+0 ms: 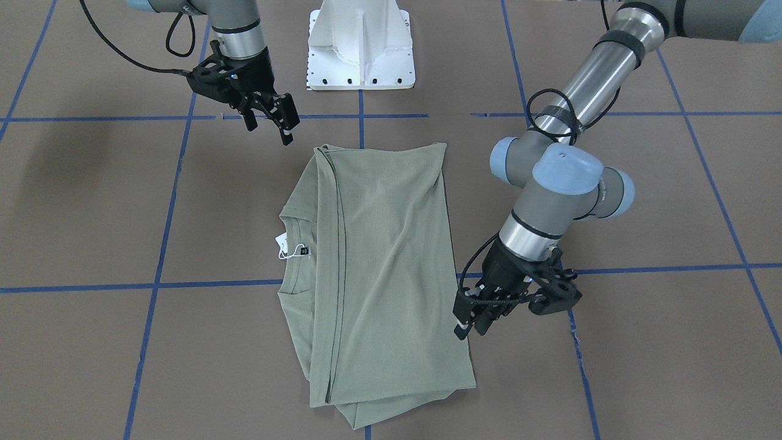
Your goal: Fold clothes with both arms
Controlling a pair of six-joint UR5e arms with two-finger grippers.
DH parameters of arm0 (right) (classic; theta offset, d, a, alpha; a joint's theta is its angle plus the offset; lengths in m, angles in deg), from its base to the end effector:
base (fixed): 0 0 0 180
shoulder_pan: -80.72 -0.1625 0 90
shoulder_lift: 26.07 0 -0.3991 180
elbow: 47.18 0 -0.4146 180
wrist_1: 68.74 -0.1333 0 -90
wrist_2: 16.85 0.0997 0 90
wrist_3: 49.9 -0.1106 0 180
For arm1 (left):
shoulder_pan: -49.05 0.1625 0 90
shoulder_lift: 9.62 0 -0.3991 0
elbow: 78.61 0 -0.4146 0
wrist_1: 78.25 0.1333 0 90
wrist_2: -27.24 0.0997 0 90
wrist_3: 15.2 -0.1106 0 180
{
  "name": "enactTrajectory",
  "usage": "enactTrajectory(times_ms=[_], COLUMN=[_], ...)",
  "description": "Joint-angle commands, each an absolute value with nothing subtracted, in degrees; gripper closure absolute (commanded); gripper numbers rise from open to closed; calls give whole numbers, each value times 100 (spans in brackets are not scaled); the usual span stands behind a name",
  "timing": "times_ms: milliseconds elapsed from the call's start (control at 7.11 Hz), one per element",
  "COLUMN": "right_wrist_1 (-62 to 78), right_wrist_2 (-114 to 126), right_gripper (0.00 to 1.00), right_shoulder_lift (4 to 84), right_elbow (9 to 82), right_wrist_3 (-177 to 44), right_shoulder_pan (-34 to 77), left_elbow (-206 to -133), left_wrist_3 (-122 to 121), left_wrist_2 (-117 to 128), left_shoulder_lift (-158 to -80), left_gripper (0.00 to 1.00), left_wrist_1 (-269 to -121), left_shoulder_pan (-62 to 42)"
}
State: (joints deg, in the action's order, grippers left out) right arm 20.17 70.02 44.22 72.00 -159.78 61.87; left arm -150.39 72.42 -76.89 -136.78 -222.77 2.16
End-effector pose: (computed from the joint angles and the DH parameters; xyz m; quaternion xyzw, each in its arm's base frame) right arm -0.4811 -0.3115 0.2205 0.0210 -0.4225 0.3113 0.8510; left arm 0.4448 -0.6307 0.2810 0.1578 0.5806 -0.2332 0.7640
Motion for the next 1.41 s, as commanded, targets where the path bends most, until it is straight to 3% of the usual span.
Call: enactTrajectory(times_ms=[0,281,422,563,1126,1267], right_wrist_1=[2037,2046,2029,2038,2020,2020], right_wrist_2=[7156,7455,7447,7464,7420,7412], right_gripper=[0,1,30,41,43,51], right_shoulder_lift=[4099,3942,3784,3713,3422,3396], right_elbow=[6832,6551,6332,6312,5873,5829], right_wrist_3=[-14535,-11483,-10302,-9916,-9349,-9358], right_shoulder_pan=[6261,6262,6271,6279,6332,6332], left_elbow=[-16287,-16369,-16360,-16377,-16333,-16333], left_wrist_3=[7295,7391,7401,7401,7401,7401], left_wrist_2=[-7981,-7981,-7981,-7981,-7963,-7963], left_shoulder_lift=[-12933,-12924,-12906,-12793,-12774,-12774], left_gripper=[42,42,42,42,42,42], left_wrist_1=[-21978,-21888,-21888,-21888,-21888,-21888], left_shoulder_pan=[256,273,273,308,309,309])
